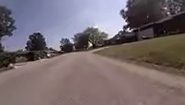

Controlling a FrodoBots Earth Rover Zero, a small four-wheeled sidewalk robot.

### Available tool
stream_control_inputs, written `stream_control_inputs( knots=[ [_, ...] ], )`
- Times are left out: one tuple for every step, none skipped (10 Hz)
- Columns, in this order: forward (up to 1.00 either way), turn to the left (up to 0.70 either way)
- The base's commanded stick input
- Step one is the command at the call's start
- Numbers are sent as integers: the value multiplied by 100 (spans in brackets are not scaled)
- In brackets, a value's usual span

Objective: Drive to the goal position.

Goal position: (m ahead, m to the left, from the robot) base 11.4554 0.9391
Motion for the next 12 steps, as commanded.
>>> stream_control_inputs(
  knots=[
    [70,0],
    [70,0],
    [70,0],
    [70,0],
    [70,0],
    [70,0],
    [70,0],
    [70,0],
    [70,0],
    [70,0],
    [70,0],
    [70,0]
  ],
)
